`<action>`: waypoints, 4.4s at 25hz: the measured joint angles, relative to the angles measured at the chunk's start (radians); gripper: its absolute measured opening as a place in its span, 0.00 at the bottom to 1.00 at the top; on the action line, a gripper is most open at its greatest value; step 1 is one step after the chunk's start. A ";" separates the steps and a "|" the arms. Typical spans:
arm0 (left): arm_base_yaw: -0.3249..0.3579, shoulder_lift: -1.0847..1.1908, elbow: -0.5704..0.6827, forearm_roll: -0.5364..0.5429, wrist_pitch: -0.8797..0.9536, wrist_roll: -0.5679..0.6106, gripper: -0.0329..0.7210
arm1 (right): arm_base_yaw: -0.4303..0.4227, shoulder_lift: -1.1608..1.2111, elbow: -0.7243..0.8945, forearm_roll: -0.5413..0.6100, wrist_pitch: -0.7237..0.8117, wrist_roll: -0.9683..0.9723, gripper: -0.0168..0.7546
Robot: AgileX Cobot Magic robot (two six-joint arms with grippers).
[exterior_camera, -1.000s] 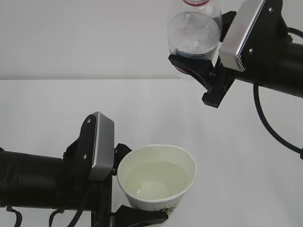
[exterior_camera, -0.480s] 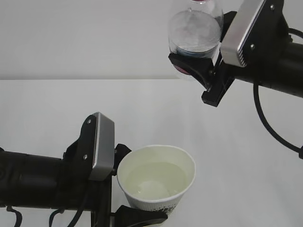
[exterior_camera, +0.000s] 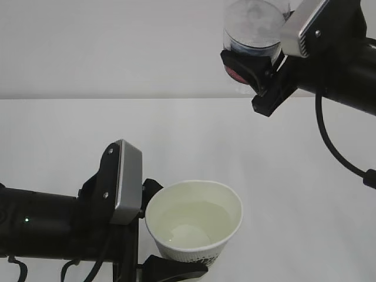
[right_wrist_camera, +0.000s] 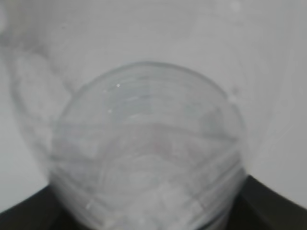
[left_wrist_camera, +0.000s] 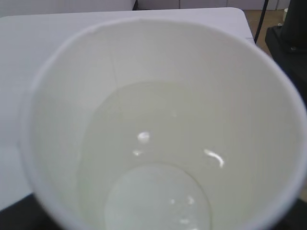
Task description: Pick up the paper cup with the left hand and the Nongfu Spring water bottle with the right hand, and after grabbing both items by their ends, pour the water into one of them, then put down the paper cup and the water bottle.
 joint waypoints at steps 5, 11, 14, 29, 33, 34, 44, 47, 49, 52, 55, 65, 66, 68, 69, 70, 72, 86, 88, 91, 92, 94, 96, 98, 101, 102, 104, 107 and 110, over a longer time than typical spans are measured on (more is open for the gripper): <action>0.000 0.000 0.000 0.000 0.000 0.000 0.79 | 0.000 0.000 0.000 0.068 0.043 -0.008 0.64; 0.000 0.000 0.000 0.000 0.000 0.000 0.79 | -0.002 0.000 0.000 0.134 0.047 -0.030 0.64; 0.000 0.000 0.000 0.000 0.000 0.000 0.79 | -0.016 0.000 0.000 0.166 0.047 -0.030 0.64; 0.000 0.000 0.000 0.000 0.000 0.000 0.79 | -0.083 0.053 0.021 0.307 0.051 -0.032 0.64; 0.000 0.000 0.000 0.000 0.000 0.000 0.79 | -0.083 0.072 0.048 0.379 0.042 -0.052 0.64; 0.000 0.000 0.000 0.000 0.000 0.000 0.79 | -0.083 0.077 0.061 0.398 0.036 -0.064 0.64; 0.000 0.000 0.000 0.000 0.000 0.000 0.79 | -0.083 0.101 0.142 0.542 -0.025 -0.155 0.64; 0.000 0.000 0.000 0.000 0.000 0.000 0.79 | -0.083 0.101 0.177 0.596 -0.063 -0.165 0.64; 0.000 0.000 0.000 0.000 0.000 0.000 0.79 | -0.083 0.101 0.197 0.628 -0.080 -0.169 0.64; 0.000 0.000 0.000 0.000 0.000 0.000 0.78 | -0.083 0.101 0.219 0.667 -0.108 -0.172 0.64; 0.000 0.000 0.000 0.000 0.000 0.000 0.78 | -0.083 0.101 0.236 0.699 -0.118 -0.178 0.64; 0.000 0.000 0.000 0.000 0.000 0.000 0.78 | -0.083 0.155 0.246 0.723 -0.148 -0.183 0.64; 0.000 0.000 0.000 0.000 0.000 0.000 0.78 | -0.083 0.168 0.246 0.723 -0.152 -0.183 0.64; 0.000 0.000 0.000 0.000 0.000 0.000 0.78 | -0.083 0.190 0.246 0.724 -0.162 -0.183 0.64; 0.000 0.000 0.000 0.000 0.000 0.000 0.78 | -0.083 0.202 0.246 0.724 -0.171 -0.180 0.64; 0.000 0.000 0.000 0.000 0.000 0.000 0.78 | -0.083 0.213 0.246 0.724 -0.186 -0.175 0.64; 0.000 0.000 0.000 0.000 0.000 0.000 0.78 | -0.083 0.231 0.246 0.724 -0.208 -0.162 0.64; 0.000 0.000 0.000 0.000 0.000 0.000 0.78 | -0.083 0.379 0.190 0.725 -0.247 -0.115 0.64; 0.000 0.000 0.000 0.000 0.000 0.000 0.78 | -0.083 0.397 0.171 0.725 -0.249 -0.105 0.64; 0.000 0.000 0.000 0.000 0.000 0.000 0.78 | -0.083 0.428 0.148 0.725 -0.249 -0.087 0.64; 0.000 0.000 0.000 0.000 0.000 0.000 0.78 | -0.083 0.439 0.140 0.725 -0.249 -0.085 0.64; 0.000 0.000 0.000 0.000 0.000 0.000 0.78 | -0.083 0.461 0.125 0.725 -0.249 -0.082 0.64; 0.000 0.000 0.000 0.000 0.000 0.000 0.78 | -0.083 0.479 0.115 0.725 -0.249 -0.082 0.64; 0.000 0.000 0.000 0.000 0.000 0.000 0.78 | -0.083 0.495 0.105 0.725 -0.249 -0.082 0.64; 0.000 0.000 0.000 0.000 0.000 0.000 0.78 | -0.083 0.515 0.094 0.725 -0.249 -0.082 0.64; 0.000 0.000 0.000 0.000 0.000 0.000 0.78 | -0.083 0.522 0.092 0.725 -0.249 -0.081 0.64; 0.000 0.000 0.000 0.000 0.000 0.000 0.78 | -0.083 0.535 0.092 0.725 -0.249 -0.081 0.64; 0.000 0.000 0.000 0.000 0.000 0.000 0.78 | -0.083 0.544 0.092 0.725 -0.251 -0.080 0.64; 0.000 0.000 0.000 0.000 0.000 -0.002 0.78 | -0.083 0.544 0.092 0.725 -0.270 -0.079 0.64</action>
